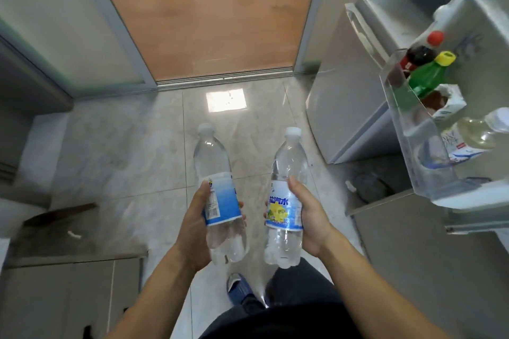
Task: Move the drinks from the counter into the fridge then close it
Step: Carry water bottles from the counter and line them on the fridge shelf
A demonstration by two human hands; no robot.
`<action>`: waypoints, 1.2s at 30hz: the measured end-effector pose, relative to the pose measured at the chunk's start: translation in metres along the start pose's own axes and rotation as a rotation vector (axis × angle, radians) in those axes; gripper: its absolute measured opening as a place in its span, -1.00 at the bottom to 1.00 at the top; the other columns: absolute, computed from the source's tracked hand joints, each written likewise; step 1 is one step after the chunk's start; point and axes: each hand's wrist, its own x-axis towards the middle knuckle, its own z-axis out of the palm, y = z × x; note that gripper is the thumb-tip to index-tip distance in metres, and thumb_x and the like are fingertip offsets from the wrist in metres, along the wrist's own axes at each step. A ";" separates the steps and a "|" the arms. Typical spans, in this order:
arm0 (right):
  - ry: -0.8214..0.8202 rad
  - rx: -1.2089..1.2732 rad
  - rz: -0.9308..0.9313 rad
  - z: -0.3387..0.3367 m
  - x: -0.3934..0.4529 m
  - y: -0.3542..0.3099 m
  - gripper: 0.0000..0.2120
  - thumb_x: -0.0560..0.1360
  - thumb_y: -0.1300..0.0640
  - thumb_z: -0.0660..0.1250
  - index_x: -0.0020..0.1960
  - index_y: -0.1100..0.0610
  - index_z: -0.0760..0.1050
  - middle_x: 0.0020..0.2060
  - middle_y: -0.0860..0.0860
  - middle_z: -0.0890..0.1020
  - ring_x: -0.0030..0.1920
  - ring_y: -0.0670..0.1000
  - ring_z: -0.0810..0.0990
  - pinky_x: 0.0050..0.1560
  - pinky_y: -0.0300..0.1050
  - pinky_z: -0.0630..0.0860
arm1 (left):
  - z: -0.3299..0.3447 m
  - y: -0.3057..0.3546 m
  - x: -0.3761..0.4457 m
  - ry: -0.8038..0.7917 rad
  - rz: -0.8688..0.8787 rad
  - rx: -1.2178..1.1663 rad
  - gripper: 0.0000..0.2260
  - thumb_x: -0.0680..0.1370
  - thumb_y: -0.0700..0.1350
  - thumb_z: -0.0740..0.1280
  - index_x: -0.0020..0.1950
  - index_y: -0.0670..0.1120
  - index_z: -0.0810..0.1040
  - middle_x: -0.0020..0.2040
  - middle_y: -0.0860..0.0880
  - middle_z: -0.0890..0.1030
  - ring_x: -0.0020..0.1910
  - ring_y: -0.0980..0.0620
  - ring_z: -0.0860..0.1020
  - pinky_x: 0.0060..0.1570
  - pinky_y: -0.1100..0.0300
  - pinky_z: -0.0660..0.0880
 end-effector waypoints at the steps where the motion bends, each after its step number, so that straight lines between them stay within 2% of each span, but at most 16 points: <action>1: -0.017 0.013 -0.003 0.001 0.010 -0.007 -0.38 0.22 -0.30 0.48 0.07 0.15 0.66 -0.10 0.18 0.70 -0.15 0.12 0.71 -0.13 0.00 0.63 | 0.003 0.008 0.008 -0.005 0.002 -0.002 -0.51 0.45 0.28 0.28 0.01 -0.11 0.69 -0.14 -0.17 0.62 -0.24 -0.09 0.61 -0.18 0.05 0.60; 5: -0.023 0.061 -0.036 0.002 0.053 -0.042 -0.56 0.39 -0.26 0.32 -0.03 0.05 0.72 -0.09 0.14 0.73 -0.13 0.08 0.73 -0.15 -0.05 0.64 | 0.019 0.041 0.050 -0.020 0.000 -0.024 -0.52 0.43 0.28 0.28 -0.01 -0.10 0.71 -0.16 -0.15 0.63 -0.25 -0.06 0.62 -0.19 0.06 0.62; 9: 0.023 0.091 -0.055 0.002 0.107 -0.088 -0.57 0.41 -0.29 0.28 -0.08 0.01 0.74 -0.14 0.10 0.73 -0.16 0.05 0.73 -0.18 -0.09 0.64 | 0.044 0.084 0.106 -0.020 0.025 0.071 -0.47 0.42 0.29 0.25 0.10 -0.12 0.62 -0.13 -0.15 0.62 -0.21 -0.05 0.62 -0.17 0.05 0.62; 12: -0.013 0.131 -0.073 0.000 0.146 -0.134 -0.56 0.43 -0.28 0.26 -0.07 0.03 0.74 -0.18 0.09 0.74 -0.18 0.04 0.74 -0.19 -0.10 0.64 | 0.071 0.125 0.150 -0.028 0.034 0.143 -0.47 0.41 0.29 0.26 0.08 -0.13 0.61 -0.12 -0.16 0.62 -0.20 -0.07 0.61 -0.10 0.02 0.56; 17: 0.034 0.109 -0.095 -0.013 0.197 -0.210 -0.54 0.37 -0.33 0.30 -0.04 -0.01 0.73 -0.14 0.08 0.74 -0.14 0.05 0.74 -0.17 -0.10 0.64 | 0.117 0.183 0.221 -0.047 0.033 0.185 -0.47 0.45 0.30 0.22 0.11 -0.12 0.59 -0.09 -0.15 0.62 -0.17 -0.06 0.60 -0.07 0.01 0.57; 23: 0.149 0.130 -0.156 -0.035 0.250 -0.271 -0.55 0.36 -0.32 0.32 -0.08 0.01 0.74 -0.15 0.10 0.73 -0.16 0.08 0.72 -0.15 -0.05 0.64 | 0.164 0.226 0.297 -0.117 -0.031 0.170 -0.54 0.46 0.26 0.23 -0.08 -0.08 0.72 -0.16 -0.14 0.65 -0.26 -0.04 0.64 -0.20 0.08 0.62; 28: 0.245 0.195 -0.167 -0.052 0.289 -0.304 -0.52 0.38 -0.29 0.30 -0.06 0.08 0.72 -0.14 0.14 0.71 -0.17 0.10 0.70 -0.12 -0.02 0.63 | 0.193 0.257 0.362 -0.182 -0.120 0.197 -0.55 0.45 0.24 0.22 -0.15 -0.09 0.71 -0.20 -0.14 0.64 -0.30 -0.05 0.62 -0.24 0.10 0.60; 31: 0.333 0.244 -0.192 -0.057 0.313 -0.324 -0.48 0.37 -0.30 0.33 0.03 0.11 0.69 -0.12 0.16 0.71 -0.17 0.11 0.71 -0.14 -0.02 0.63 | 0.208 0.278 0.405 -0.213 -0.158 0.273 -0.56 0.42 0.25 0.23 -0.21 -0.06 0.73 -0.22 -0.12 0.65 -0.32 -0.04 0.62 -0.26 0.10 0.60; 34: 0.446 0.279 -0.227 -0.055 0.336 -0.347 -0.29 0.24 -0.35 0.44 0.17 0.15 0.61 -0.09 0.16 0.72 -0.14 0.13 0.72 -0.12 0.01 0.62 | 0.224 0.303 0.448 -0.243 -0.194 0.378 -0.56 0.38 0.27 0.27 -0.23 -0.06 0.74 -0.22 -0.13 0.67 -0.32 -0.04 0.64 -0.25 0.08 0.61; 36: 0.510 0.320 -0.254 -0.051 0.348 -0.363 -0.17 0.11 -0.38 0.51 0.19 0.15 0.59 -0.07 0.16 0.72 -0.12 0.13 0.72 -0.11 0.01 0.62 | 0.236 0.322 0.472 -0.279 -0.224 0.459 -0.55 0.35 0.27 0.30 -0.21 -0.07 0.74 -0.19 -0.14 0.69 -0.30 -0.06 0.65 -0.23 0.07 0.61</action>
